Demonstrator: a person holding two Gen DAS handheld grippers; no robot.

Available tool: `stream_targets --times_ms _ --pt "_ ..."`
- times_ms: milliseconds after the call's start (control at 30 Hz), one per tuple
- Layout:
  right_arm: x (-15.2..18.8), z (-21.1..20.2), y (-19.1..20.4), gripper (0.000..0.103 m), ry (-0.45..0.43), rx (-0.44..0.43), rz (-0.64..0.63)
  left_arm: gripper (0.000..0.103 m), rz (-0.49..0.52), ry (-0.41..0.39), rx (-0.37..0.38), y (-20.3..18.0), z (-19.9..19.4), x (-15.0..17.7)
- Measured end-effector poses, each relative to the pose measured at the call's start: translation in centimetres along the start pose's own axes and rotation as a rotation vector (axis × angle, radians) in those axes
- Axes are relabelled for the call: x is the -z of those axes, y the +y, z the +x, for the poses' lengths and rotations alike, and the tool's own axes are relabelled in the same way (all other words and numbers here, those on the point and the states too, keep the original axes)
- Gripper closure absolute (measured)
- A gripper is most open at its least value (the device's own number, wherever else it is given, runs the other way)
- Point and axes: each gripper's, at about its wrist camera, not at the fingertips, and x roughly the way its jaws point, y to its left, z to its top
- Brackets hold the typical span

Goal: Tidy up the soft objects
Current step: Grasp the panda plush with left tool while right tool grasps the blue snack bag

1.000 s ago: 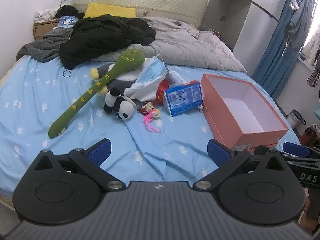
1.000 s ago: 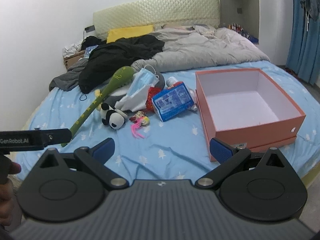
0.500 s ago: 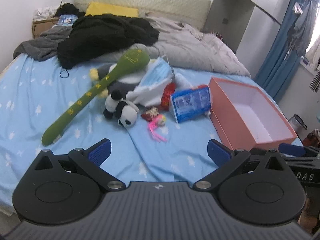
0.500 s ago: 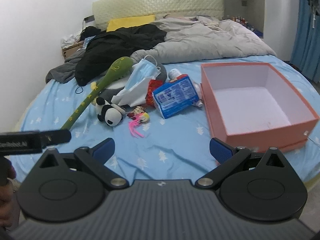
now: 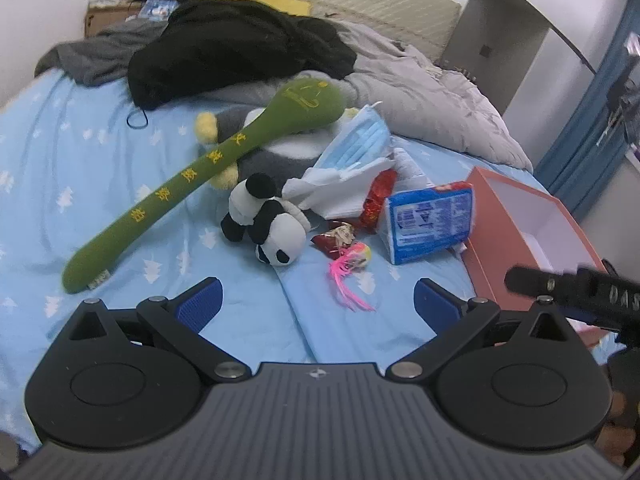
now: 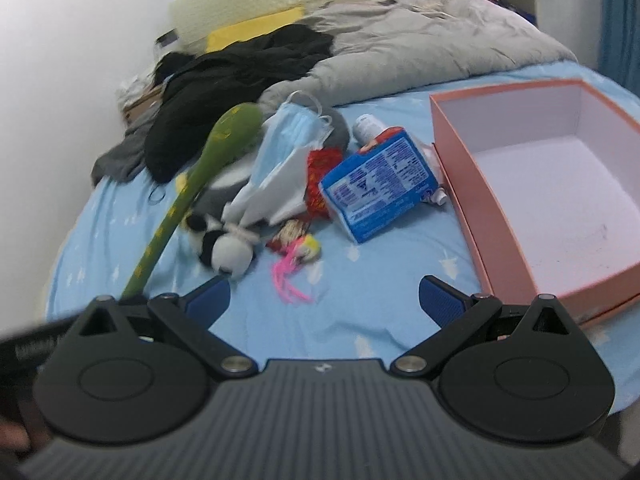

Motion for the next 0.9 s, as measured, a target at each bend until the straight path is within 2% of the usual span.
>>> stream_targets --times_ms 267,433,667,900 --pt "-2.9 6.5 -1.7 0.0 -0.008 0.055 0.136 0.001 -0.041 0.021 0.001 2.2 5.7 -1.3" --pt "-4.3 10.6 -3.1 0.0 0.01 0.042 0.233 0.001 -0.059 0.036 0.018 3.2 9.0 -1.9" --pt "-5.1 16.4 -5.2 0.0 0.02 0.053 0.417 0.001 -0.112 0.056 0.025 4.5 13.3 -2.6" --pt "-6.0 20.2 -6.1 0.0 0.02 0.078 0.531 0.001 -0.177 0.07 0.029 5.5 16.4 -2.7"
